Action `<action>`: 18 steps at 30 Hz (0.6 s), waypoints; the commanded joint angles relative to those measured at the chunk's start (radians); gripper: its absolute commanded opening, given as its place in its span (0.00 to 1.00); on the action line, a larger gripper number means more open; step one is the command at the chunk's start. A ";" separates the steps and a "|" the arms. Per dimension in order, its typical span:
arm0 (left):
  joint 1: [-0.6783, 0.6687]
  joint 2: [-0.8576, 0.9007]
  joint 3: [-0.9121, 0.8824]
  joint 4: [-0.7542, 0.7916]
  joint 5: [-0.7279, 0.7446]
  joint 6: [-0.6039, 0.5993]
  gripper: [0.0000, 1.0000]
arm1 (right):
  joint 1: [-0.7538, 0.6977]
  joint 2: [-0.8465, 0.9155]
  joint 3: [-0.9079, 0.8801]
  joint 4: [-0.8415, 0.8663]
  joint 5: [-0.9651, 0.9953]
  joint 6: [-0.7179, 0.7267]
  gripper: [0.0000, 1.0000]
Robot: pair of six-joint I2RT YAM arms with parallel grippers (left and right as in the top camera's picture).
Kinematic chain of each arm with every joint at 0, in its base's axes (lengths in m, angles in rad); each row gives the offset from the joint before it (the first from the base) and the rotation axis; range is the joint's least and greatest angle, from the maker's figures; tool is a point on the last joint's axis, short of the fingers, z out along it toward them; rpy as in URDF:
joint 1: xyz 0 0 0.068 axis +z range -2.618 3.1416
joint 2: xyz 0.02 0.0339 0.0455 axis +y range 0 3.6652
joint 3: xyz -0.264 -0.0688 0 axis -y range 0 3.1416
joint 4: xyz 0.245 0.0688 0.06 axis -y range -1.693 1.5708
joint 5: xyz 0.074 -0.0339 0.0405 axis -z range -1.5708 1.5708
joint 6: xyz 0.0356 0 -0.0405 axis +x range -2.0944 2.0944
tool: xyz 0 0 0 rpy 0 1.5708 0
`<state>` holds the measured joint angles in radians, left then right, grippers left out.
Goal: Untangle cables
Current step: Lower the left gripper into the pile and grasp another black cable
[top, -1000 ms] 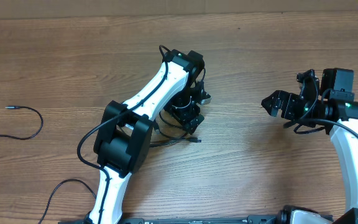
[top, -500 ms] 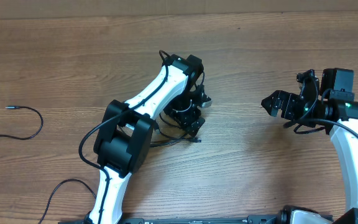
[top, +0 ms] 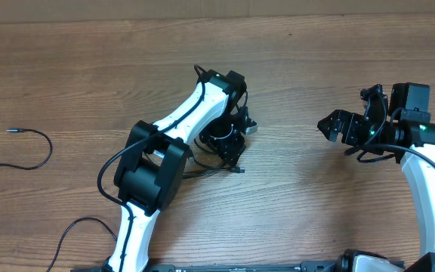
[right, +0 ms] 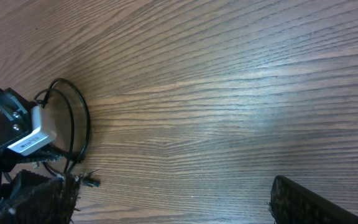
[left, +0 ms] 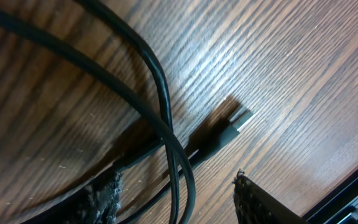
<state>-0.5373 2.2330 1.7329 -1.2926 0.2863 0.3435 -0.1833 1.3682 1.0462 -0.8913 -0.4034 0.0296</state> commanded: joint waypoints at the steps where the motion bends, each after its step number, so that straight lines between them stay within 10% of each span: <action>1: -0.010 -0.023 -0.015 0.004 0.022 -0.007 0.58 | -0.002 0.003 0.000 0.002 -0.002 -0.004 0.97; 8: -0.011 -0.023 -0.016 0.015 0.022 -0.011 0.28 | -0.002 0.003 0.000 0.003 -0.002 -0.004 0.97; 18: -0.024 -0.023 -0.018 0.030 0.021 -0.011 0.36 | -0.002 0.003 0.000 0.002 -0.002 -0.004 0.97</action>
<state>-0.5552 2.2330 1.7229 -1.2648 0.2935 0.3359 -0.1833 1.3685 1.0462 -0.8909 -0.4034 0.0296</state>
